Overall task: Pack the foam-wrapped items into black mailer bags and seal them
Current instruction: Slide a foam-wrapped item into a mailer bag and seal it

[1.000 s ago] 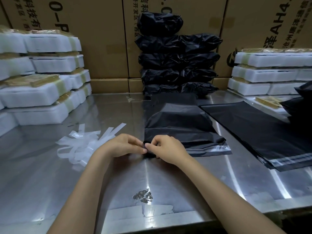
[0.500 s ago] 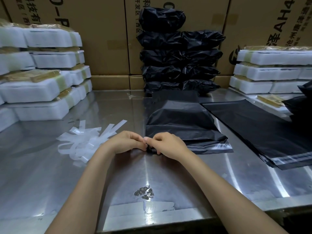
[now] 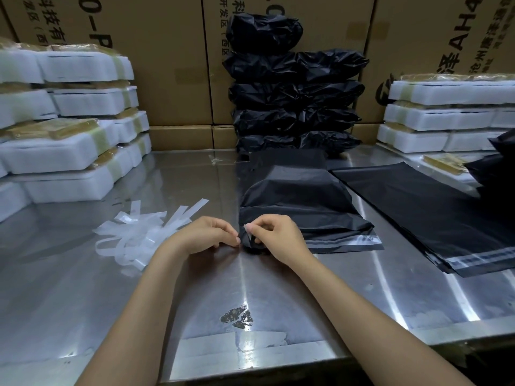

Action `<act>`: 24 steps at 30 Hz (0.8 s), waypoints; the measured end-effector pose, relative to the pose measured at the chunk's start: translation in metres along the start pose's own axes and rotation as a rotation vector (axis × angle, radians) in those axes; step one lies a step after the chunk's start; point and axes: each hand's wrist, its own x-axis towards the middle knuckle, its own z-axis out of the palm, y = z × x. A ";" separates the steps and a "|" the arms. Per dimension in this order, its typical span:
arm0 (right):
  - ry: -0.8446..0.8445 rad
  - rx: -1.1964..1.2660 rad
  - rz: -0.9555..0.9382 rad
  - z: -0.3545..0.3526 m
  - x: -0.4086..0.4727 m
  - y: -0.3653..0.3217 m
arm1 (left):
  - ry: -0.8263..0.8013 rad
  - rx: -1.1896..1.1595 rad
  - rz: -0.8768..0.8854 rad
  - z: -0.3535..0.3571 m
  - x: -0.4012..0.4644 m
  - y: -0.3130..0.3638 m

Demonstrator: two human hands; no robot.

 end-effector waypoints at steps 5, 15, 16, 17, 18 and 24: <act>0.118 0.579 0.300 -0.021 0.002 -0.004 | -0.085 -0.038 -0.031 -0.008 -0.009 0.002; 0.177 0.082 0.318 -0.083 -0.009 0.042 | -0.171 -0.011 -0.006 -0.012 -0.016 0.000; 0.169 -0.077 0.272 -0.087 -0.012 0.044 | -0.182 -0.022 -0.006 -0.011 -0.016 -0.001; 0.169 -0.230 0.237 -0.090 -0.016 0.045 | -0.191 -0.031 -0.004 -0.011 -0.015 -0.001; 0.174 -0.376 0.221 -0.094 -0.020 0.046 | -0.200 -0.036 0.000 -0.011 -0.015 -0.001; 0.003 -0.598 0.276 -0.114 -0.025 0.048 | -0.220 -0.049 0.021 -0.009 -0.014 0.000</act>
